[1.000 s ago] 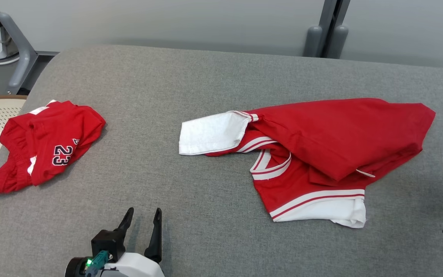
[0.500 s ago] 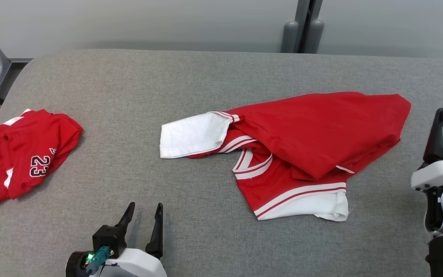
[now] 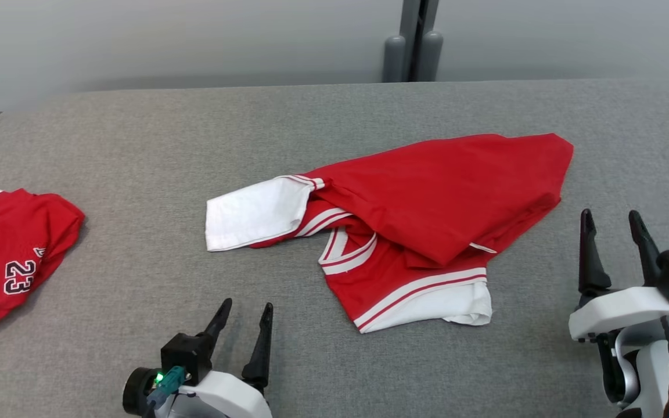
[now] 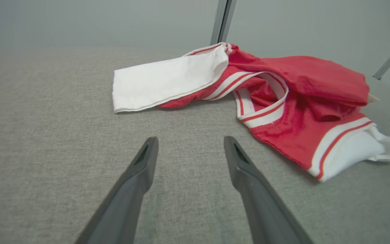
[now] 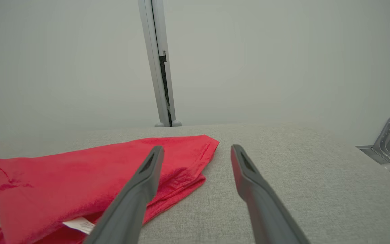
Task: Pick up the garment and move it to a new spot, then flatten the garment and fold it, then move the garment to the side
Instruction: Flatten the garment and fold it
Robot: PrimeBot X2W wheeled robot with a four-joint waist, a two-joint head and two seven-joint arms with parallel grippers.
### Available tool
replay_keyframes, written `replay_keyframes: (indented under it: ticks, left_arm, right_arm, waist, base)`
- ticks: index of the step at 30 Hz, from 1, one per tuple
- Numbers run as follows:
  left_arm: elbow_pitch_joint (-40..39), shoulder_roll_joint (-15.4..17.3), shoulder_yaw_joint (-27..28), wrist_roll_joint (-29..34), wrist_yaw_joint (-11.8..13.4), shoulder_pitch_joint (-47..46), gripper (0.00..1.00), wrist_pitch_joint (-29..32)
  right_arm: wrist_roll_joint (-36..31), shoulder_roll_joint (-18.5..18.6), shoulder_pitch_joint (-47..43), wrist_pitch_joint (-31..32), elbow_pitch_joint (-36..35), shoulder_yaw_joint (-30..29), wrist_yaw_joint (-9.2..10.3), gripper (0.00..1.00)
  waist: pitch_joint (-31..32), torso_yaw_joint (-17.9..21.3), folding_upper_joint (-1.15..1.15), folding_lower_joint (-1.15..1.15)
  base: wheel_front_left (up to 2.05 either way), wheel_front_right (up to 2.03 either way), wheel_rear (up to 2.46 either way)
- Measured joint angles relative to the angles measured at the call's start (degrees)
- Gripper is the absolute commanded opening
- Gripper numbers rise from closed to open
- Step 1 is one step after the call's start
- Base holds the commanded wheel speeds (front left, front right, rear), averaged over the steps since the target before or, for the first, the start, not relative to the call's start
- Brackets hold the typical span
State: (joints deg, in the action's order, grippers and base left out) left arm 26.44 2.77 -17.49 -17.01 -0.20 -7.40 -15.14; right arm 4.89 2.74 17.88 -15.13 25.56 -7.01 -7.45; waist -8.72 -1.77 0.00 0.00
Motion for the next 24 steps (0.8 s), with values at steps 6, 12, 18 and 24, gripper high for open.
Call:
replay_keyframes:
  ticks: [6, 12, 18, 24]
  left_arm:
    - [2.81, -0.04, -4.11, -6.01, -3.14, -1.37, 1.00, 0.00]
    - [6.14, -0.07, -9.13, -10.09, -5.39, -5.67, 1.00, 0.00]
    - [9.34, 0.02, -11.48, -13.69, -5.83, -7.45, 1.00, -0.02]
    - [11.39, 0.40, -12.41, -16.92, -5.32, -9.10, 1.00, -0.36]
  right_arm:
    - [2.13, -0.01, -1.71, -0.01, -0.14, 2.10, -0.02, 1.00]
    - [2.99, -0.01, -1.43, 0.00, -0.36, 3.23, -0.03, 1.00]
    - [4.76, -0.01, -0.86, 0.00, -0.31, 3.24, -0.03, 1.00]
    - [5.81, 0.00, -0.87, -0.01, -0.27, 2.82, -0.03, 1.00]
  waist:
    - [-0.55, 2.85, 0.00, 0.00]
    - [-2.18, 6.41, 0.00, 0.00]
    - [-3.46, 9.45, 0.00, 0.00]
    - [-4.24, 11.50, 0.00, 0.00]
  base:
    - [0.00, 0.00, 0.00]
    - [0.00, 0.00, 0.00]
    - [0.00, 0.00, 0.00]
    - [0.00, 0.00, 0.00]
